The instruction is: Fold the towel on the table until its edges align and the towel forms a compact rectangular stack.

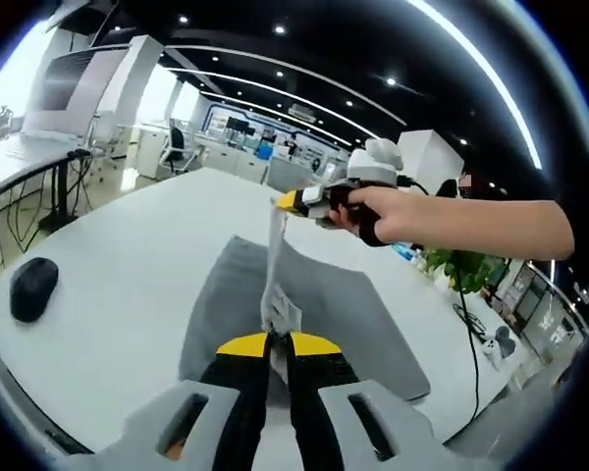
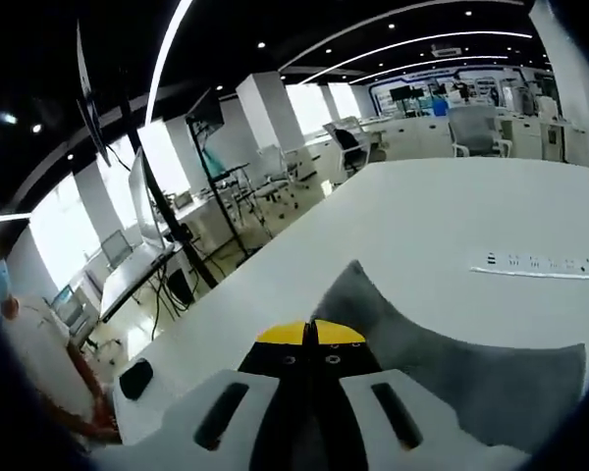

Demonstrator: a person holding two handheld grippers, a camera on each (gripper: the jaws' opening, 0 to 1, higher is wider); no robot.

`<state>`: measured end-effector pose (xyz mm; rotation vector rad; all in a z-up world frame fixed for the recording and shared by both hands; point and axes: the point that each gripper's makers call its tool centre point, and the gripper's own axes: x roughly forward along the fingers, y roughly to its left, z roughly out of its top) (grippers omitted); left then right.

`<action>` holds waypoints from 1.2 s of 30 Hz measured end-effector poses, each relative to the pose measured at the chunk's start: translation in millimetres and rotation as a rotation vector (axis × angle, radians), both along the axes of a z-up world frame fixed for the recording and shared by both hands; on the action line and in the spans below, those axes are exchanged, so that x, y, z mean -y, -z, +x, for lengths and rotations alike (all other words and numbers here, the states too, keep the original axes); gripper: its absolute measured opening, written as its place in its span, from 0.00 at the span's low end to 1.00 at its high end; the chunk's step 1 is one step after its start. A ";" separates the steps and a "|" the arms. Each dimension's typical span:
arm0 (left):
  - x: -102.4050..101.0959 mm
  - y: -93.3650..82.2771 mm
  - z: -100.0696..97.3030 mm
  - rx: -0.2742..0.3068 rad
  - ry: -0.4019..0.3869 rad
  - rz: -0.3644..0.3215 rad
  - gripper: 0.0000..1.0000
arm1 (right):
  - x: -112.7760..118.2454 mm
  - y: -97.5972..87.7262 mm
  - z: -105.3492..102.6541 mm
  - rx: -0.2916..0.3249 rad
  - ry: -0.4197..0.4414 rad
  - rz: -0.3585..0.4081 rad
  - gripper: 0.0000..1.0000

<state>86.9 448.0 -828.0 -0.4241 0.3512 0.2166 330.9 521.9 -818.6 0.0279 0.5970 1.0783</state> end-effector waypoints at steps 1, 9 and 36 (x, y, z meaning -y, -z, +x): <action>-2.7 2.5 0.1 -0.004 -0.003 0.000 0.07 | -1.2 2.8 1.6 0.040 -0.007 -0.016 0.00; -18.4 27.3 -5.4 -0.056 -0.029 -0.023 0.07 | -17.3 30.1 -0.5 0.039 -0.012 -0.040 0.00; -25.0 66.6 -19.3 -0.161 -0.086 -0.075 0.03 | -41.2 71.7 -17.9 0.074 -0.147 -0.108 0.00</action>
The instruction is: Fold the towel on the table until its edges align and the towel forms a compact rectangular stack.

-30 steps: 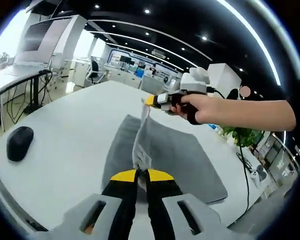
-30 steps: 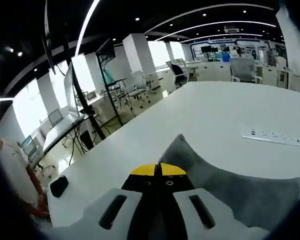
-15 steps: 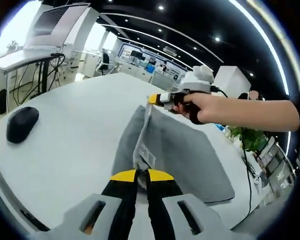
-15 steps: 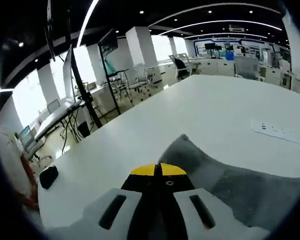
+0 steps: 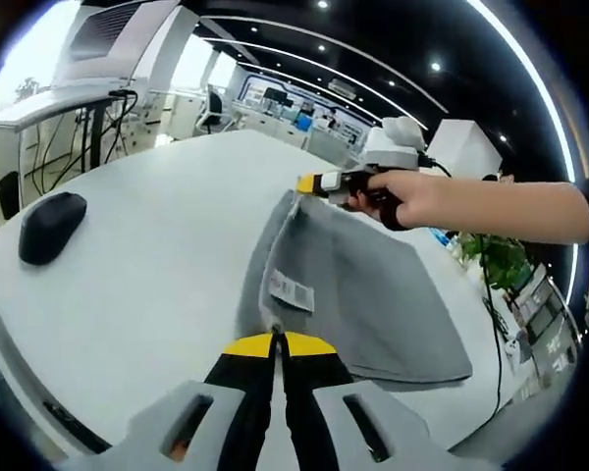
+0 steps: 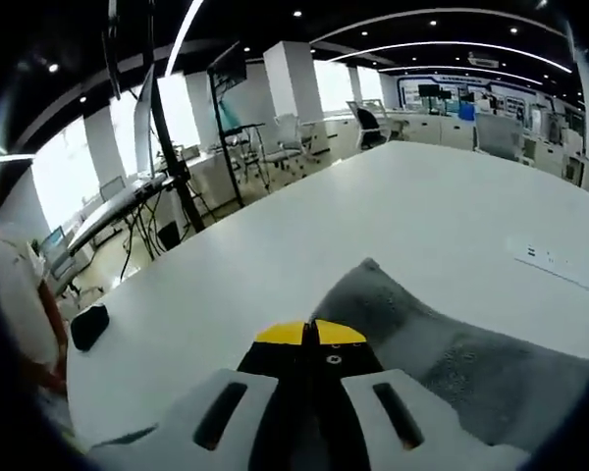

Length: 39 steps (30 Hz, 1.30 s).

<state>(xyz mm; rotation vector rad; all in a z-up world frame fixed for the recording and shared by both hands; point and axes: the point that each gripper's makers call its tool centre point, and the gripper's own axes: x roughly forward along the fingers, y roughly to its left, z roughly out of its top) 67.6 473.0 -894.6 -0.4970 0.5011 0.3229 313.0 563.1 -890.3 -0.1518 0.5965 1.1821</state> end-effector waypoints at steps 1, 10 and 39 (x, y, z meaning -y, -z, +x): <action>-0.2 0.0 0.0 -0.001 0.000 0.000 0.03 | 0.1 2.5 -2.1 -0.024 -0.002 -0.009 0.01; -4.5 2.1 -2.0 -0.041 -0.018 0.043 0.15 | 6.7 10.0 -9.1 -0.015 -0.045 -0.045 0.08; 12.0 -23.9 18.8 -0.041 0.104 0.197 0.43 | 51.8 -19.7 9.0 -0.016 -0.082 -0.041 0.23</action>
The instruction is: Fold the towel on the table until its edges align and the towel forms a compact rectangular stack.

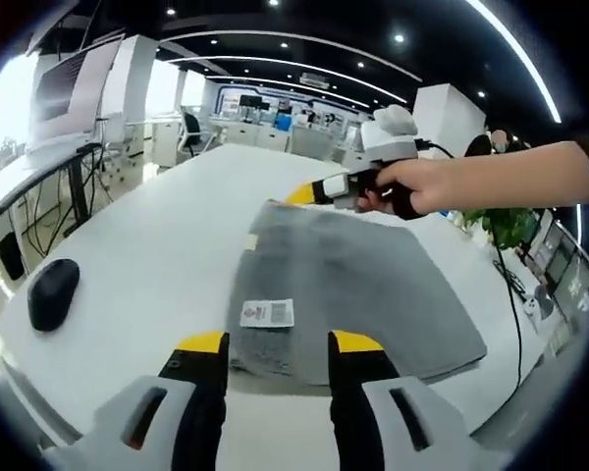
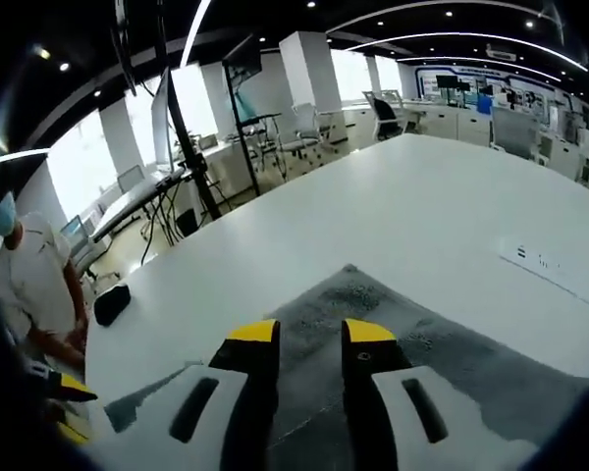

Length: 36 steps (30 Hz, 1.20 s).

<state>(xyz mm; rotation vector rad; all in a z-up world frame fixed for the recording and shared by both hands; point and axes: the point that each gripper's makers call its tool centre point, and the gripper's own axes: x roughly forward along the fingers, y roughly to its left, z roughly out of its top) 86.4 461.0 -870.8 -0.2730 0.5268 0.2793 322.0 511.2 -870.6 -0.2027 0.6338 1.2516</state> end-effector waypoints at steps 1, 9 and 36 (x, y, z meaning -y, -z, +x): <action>1.6 -0.6 0.7 0.000 0.004 0.001 0.44 | 3.2 -1.2 1.1 -0.001 0.000 -0.001 0.23; 13.2 0.2 2.3 -0.020 0.041 -0.004 0.55 | 37.1 -6.3 8.0 0.003 -0.005 -0.019 0.26; 119.9 -6.2 46.9 -0.056 0.323 0.016 0.69 | 161.8 -11.8 61.2 0.009 0.141 -0.074 0.27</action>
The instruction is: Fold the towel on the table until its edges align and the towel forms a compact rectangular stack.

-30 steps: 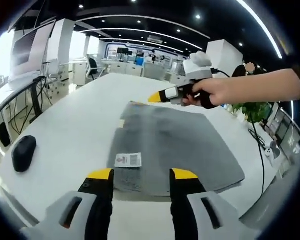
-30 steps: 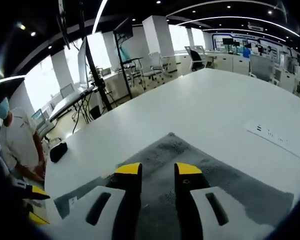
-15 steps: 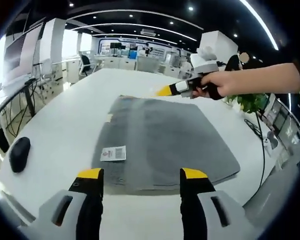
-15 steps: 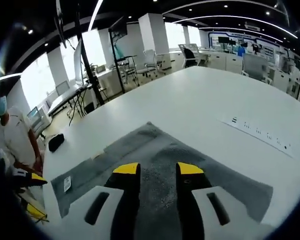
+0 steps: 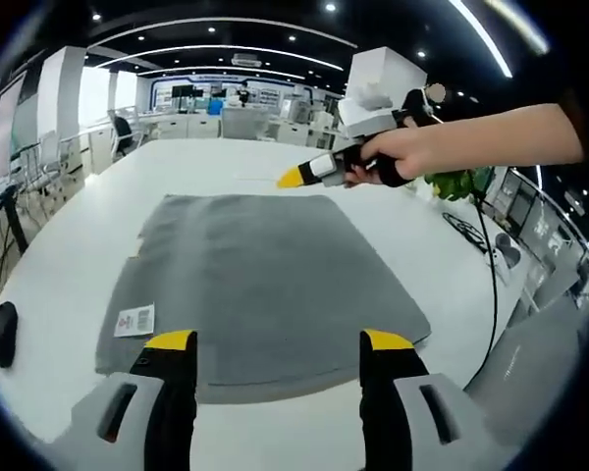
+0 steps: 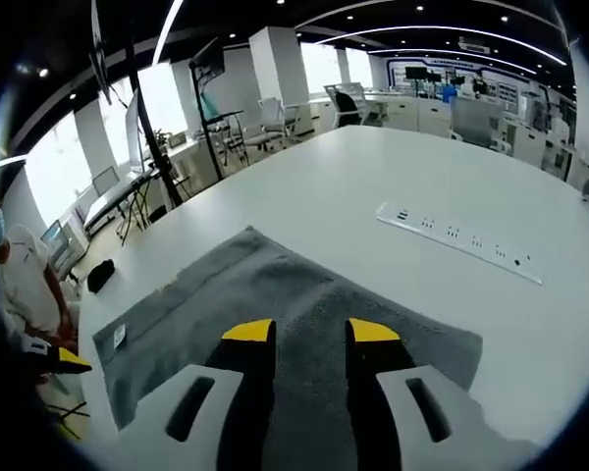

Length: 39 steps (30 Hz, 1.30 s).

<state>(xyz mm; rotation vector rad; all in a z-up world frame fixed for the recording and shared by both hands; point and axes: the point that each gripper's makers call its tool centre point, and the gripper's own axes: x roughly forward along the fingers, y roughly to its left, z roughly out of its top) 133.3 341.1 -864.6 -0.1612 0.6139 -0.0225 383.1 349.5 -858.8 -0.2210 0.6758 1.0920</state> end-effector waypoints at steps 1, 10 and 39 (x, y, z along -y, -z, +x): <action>5.6 1.4 2.5 -0.004 0.018 -0.003 0.69 | 3.9 -0.4 1.6 0.002 0.005 -0.002 0.27; 58.5 -3.6 16.3 -0.017 0.190 0.016 0.69 | 44.1 5.7 17.4 -0.006 0.067 -0.021 0.26; 147.8 21.2 48.9 -0.033 0.593 0.101 0.54 | 92.3 38.5 43.7 -0.044 0.142 -0.080 0.23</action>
